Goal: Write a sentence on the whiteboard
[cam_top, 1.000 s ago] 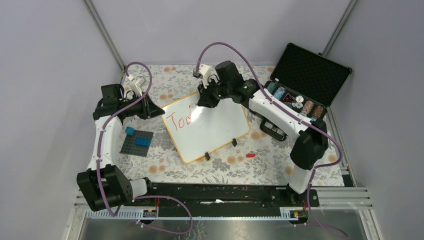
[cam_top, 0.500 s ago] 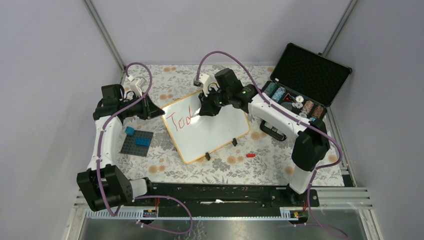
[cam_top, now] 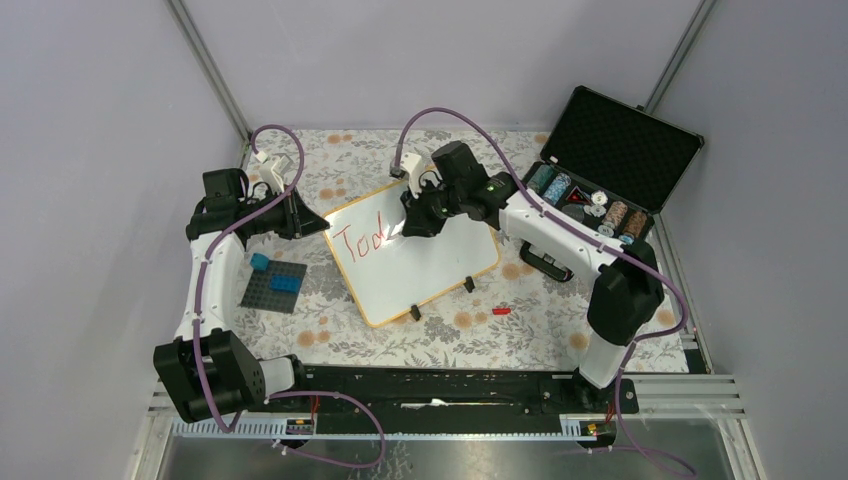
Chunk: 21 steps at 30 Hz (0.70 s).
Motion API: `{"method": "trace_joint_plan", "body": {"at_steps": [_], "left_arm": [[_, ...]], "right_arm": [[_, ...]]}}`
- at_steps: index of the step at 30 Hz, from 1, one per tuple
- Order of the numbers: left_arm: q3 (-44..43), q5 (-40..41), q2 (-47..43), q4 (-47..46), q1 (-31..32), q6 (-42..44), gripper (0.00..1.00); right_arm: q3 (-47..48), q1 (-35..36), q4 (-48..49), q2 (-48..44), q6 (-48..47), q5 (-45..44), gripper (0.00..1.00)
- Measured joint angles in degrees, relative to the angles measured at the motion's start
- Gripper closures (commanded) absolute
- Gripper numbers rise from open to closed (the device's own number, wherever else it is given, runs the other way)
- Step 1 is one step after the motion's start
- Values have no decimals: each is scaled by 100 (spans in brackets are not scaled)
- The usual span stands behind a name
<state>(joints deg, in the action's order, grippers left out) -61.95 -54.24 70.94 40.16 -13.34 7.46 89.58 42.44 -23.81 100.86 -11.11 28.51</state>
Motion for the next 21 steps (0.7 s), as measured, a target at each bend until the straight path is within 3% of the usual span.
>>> {"method": "trace_joint_plan", "body": {"at_steps": [21], "left_arm": [[2,-20,-2,2,0,0,100]], "right_arm": [[-33,-271,-101,-407,-188,105,100]]}}
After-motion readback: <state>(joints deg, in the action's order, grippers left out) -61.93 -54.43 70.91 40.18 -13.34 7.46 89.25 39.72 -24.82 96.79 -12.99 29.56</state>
